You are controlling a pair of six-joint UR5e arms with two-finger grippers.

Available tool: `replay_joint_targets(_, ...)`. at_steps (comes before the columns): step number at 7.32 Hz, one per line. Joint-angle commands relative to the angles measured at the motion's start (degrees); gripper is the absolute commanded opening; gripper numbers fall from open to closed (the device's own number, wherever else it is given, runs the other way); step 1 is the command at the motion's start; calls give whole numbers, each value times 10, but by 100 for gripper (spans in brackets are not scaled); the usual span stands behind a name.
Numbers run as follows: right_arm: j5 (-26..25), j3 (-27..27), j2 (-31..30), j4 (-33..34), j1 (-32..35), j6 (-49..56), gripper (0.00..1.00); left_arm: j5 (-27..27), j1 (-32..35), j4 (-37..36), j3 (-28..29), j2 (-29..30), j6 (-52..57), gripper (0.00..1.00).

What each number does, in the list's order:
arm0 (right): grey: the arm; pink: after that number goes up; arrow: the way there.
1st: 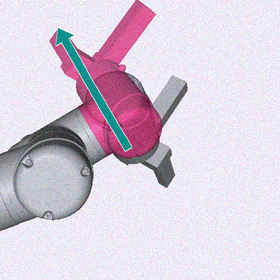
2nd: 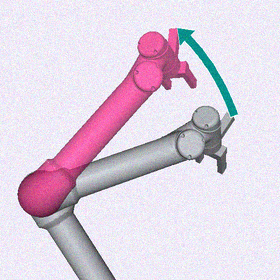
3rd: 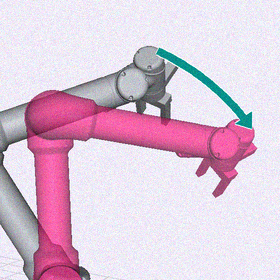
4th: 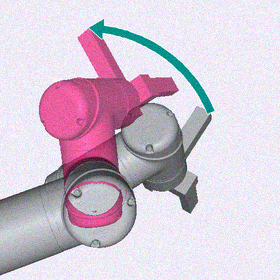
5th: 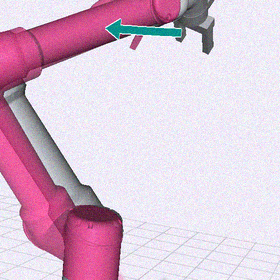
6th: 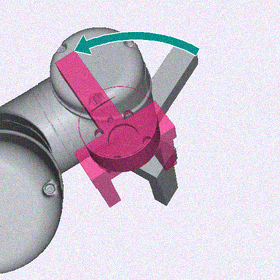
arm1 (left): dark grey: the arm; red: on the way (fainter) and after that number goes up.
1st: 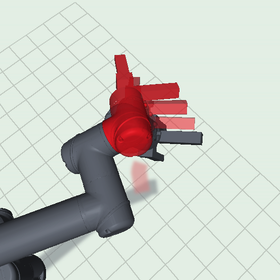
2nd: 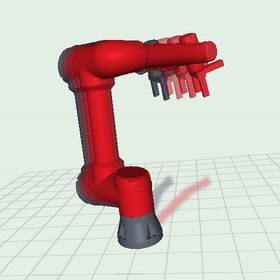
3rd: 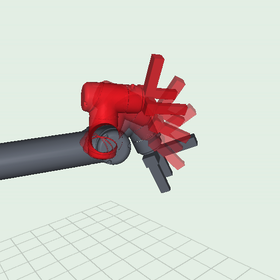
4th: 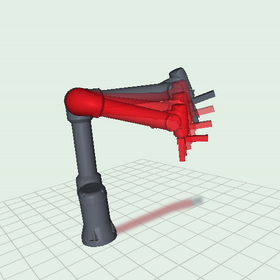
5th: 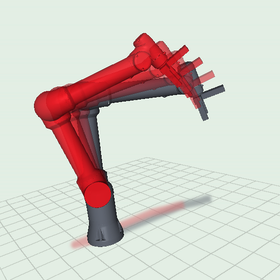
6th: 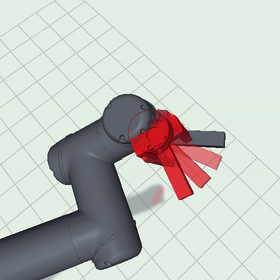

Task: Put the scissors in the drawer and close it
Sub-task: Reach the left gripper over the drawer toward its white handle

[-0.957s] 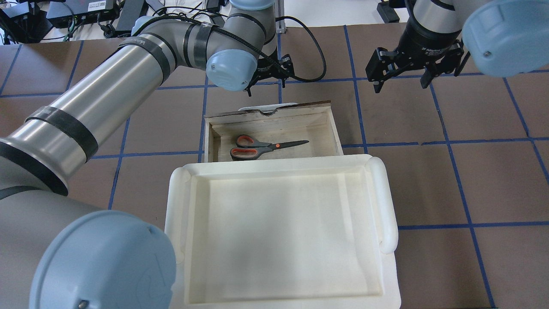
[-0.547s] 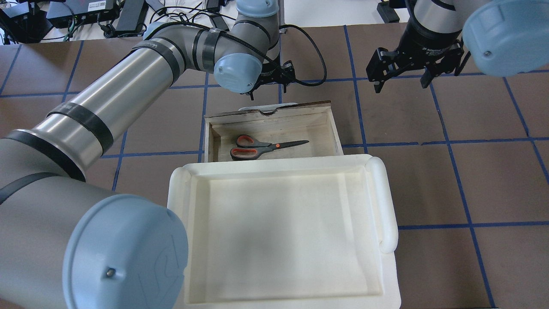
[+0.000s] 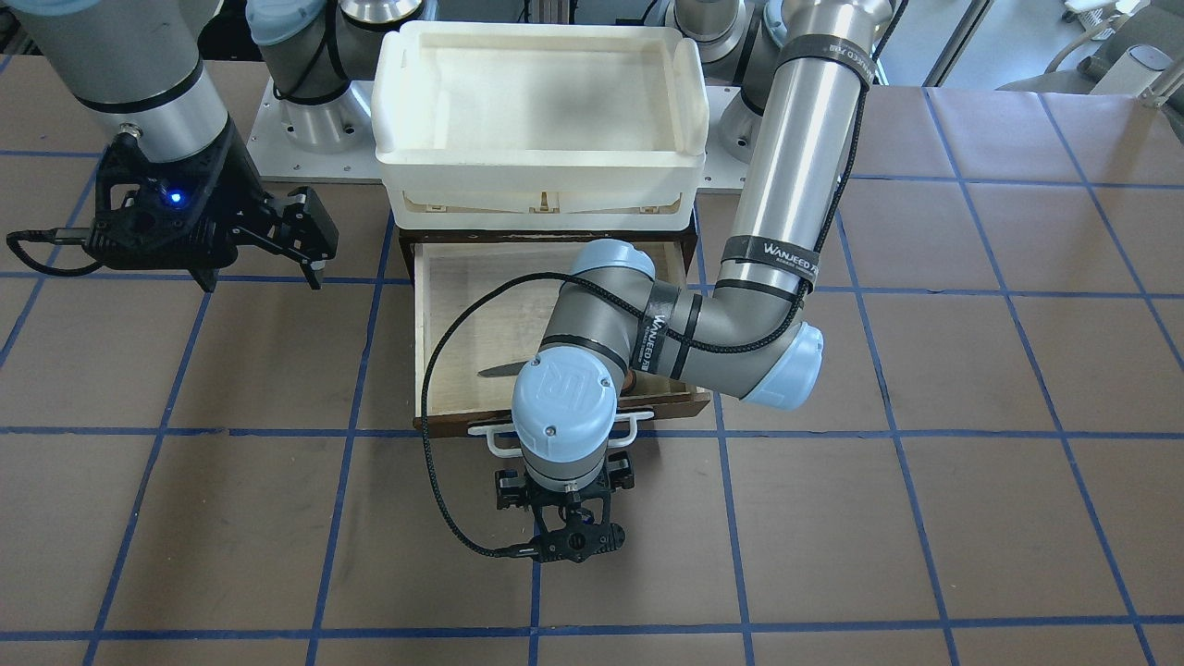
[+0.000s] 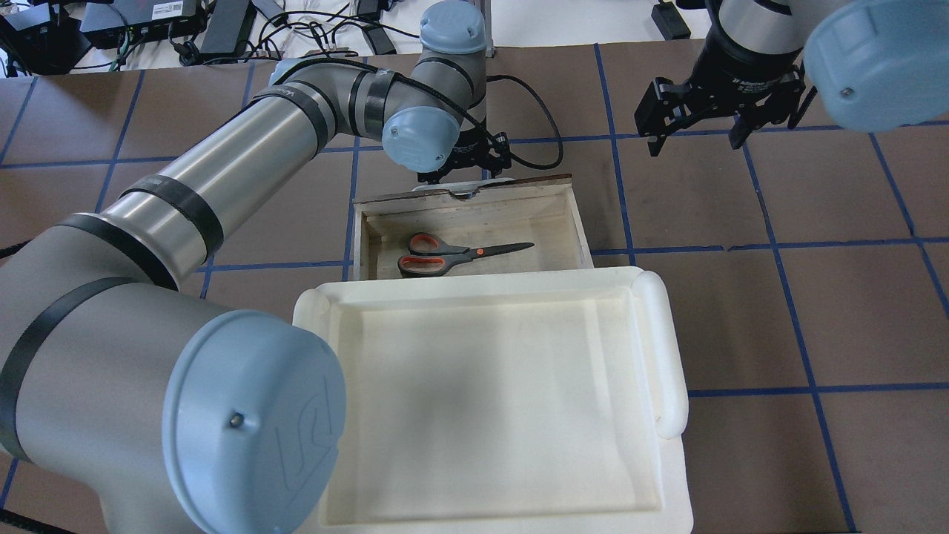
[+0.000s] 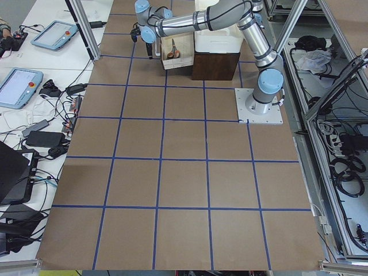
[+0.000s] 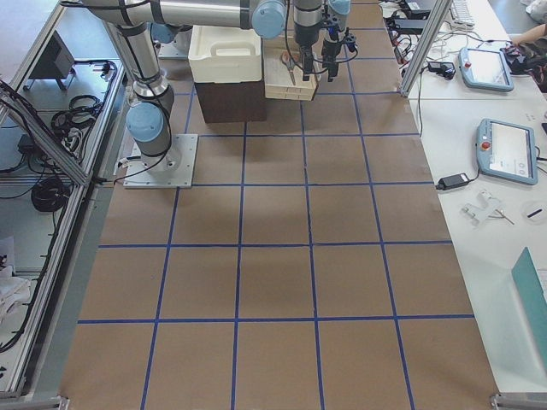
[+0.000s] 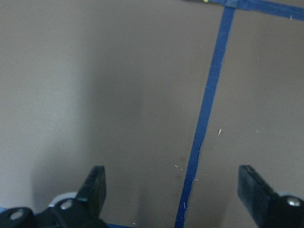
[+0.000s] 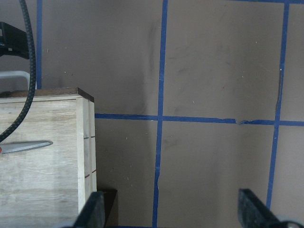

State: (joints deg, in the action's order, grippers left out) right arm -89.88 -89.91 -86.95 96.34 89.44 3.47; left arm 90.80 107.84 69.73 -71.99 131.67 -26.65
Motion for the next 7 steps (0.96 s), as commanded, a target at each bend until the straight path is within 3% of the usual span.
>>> replay_joint_targets(1,0,0,0,-1,0,0,100,-4,0,23,0,6,4,100)
replay_joint_targets(7,0,-1,0,0,0,0,100,-32,16,57,1,-10,-7,100)
